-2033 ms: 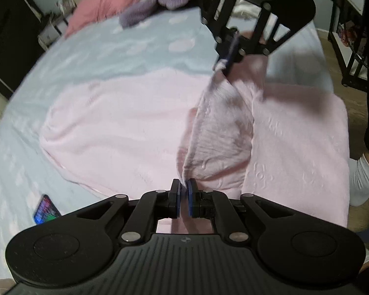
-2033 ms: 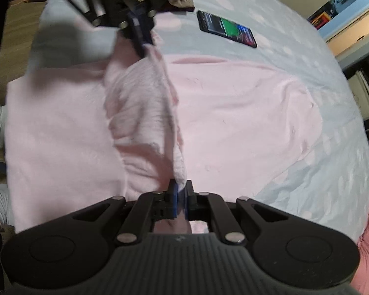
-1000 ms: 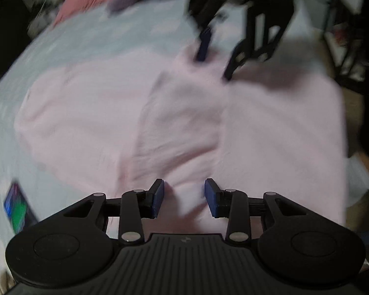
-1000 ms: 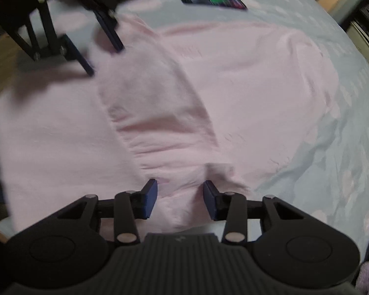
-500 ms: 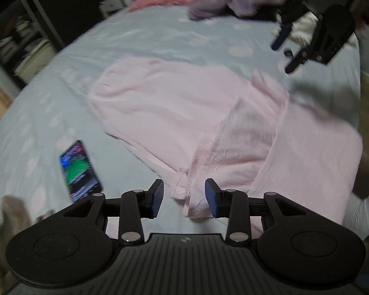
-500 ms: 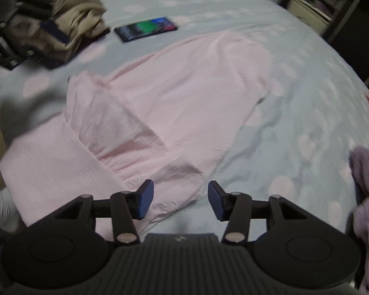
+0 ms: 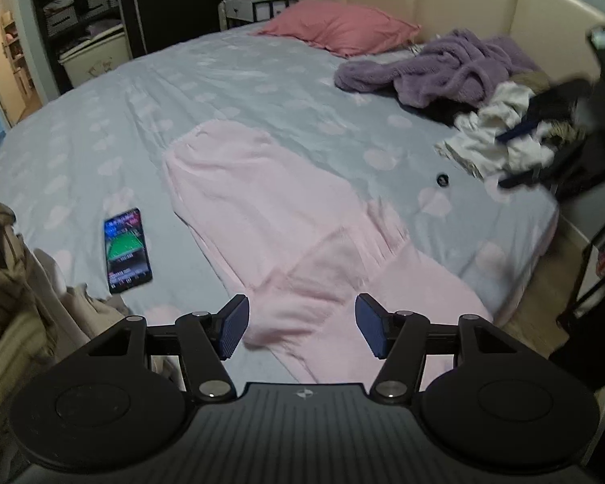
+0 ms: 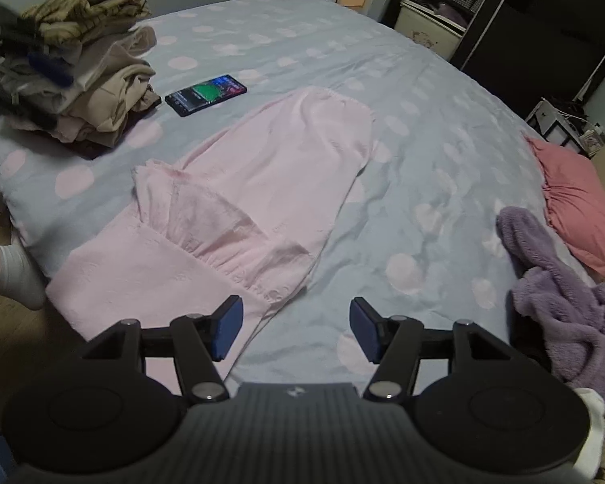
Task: Fold clothes
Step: 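Open both tools and pull them back from the folded pants, then move both open tools to the elastic waistband and pinch it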
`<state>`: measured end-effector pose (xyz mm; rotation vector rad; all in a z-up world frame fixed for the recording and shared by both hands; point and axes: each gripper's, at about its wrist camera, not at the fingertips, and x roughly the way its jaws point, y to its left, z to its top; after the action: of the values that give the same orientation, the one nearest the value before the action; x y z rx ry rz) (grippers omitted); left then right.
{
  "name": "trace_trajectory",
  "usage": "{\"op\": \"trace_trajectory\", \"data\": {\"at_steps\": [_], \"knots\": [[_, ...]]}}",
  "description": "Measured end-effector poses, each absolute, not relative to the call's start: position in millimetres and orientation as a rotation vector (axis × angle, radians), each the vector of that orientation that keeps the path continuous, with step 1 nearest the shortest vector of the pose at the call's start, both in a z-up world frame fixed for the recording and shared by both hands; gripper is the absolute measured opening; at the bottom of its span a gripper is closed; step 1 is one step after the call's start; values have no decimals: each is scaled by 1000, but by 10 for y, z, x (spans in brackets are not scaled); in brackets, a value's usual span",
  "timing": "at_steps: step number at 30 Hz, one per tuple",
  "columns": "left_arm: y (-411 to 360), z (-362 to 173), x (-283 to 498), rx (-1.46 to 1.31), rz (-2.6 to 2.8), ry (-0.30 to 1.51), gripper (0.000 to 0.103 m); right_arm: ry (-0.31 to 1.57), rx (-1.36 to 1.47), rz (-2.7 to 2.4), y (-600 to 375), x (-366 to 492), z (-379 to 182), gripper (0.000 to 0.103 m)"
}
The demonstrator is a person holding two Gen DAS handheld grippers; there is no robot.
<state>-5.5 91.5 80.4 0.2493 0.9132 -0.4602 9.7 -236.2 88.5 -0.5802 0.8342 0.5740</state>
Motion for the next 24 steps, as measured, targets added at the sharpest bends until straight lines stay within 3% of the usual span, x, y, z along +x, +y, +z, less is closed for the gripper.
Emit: {"op": "trace_trajectory", "data": {"at_steps": [2, 10, 24], "knots": [[930, 762, -89, 240, -471, 925, 57, 833, -549, 563, -2339, 98, 990, 72], [969, 741, 201, 153, -476, 931, 57, 875, -490, 572, -2165, 455, 973, 72], [1083, 15, 2262, -37, -419, 974, 61, 970, -223, 545, -2020, 2747, 179, 73]]}}
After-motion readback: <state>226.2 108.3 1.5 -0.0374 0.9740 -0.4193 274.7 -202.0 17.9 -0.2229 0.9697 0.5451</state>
